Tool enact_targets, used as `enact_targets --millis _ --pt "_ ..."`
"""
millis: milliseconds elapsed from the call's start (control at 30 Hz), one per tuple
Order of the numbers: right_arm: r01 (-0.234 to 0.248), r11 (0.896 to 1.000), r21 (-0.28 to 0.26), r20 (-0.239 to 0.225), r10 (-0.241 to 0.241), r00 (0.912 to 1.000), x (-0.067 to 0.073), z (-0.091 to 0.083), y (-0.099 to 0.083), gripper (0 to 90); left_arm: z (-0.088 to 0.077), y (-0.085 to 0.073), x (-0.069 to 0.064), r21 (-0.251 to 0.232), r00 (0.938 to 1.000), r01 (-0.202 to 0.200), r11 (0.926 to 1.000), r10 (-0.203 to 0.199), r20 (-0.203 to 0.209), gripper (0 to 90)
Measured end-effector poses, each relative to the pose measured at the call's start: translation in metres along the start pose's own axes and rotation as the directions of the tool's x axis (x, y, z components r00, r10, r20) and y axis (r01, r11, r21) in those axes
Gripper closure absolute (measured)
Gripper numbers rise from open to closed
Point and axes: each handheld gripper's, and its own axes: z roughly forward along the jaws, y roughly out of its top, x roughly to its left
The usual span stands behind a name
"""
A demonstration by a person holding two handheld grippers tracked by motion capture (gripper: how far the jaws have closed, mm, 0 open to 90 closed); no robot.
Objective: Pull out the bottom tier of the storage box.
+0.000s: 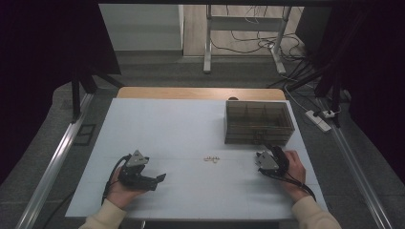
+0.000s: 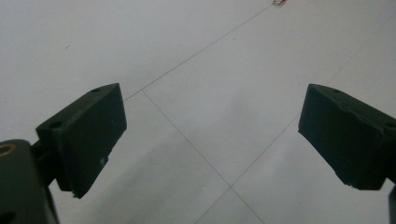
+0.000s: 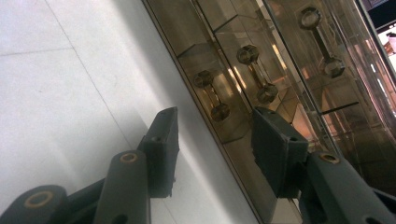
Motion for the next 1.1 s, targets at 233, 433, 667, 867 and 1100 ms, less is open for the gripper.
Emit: enact_targets --millis 233,433,667,867,1100 --pt "0.017 1.000 -0.007 0.004 -0.017 0.9999 0.001 0.002 0.002 51.7 0.000 0.000 0.000 0.001 1.0000 0.001 1.0000 -0.001 0.001 7.1" --pt "0.036 0.999 -0.007 0.004 -0.036 0.9993 0.001 0.004 0.004 53.0 0.001 0.000 0.000 0.002 1.0000 0.001 1.0000 -0.001 0.002 7.1" --pt "0.041 0.999 -0.009 0.015 -0.041 0.9990 0.002 0.007 0.005 54.8 0.001 0.000 0.001 0.003 1.0000 0.002 1.0000 -0.002 0.002 7.1" --pt "0.056 0.998 -0.010 0.023 -0.056 0.9982 0.002 0.009 0.005 57.3 0.000 0.000 0.001 0.002 1.0000 0.001 1.0000 -0.001 -0.002 7.1" --pt "0.061 0.998 -0.006 0.029 -0.061 0.9978 0.003 0.012 0.006 59.7 0.000 0.000 0.001 0.000 1.0000 0.002 1.0000 -0.002 -0.002 7.1"
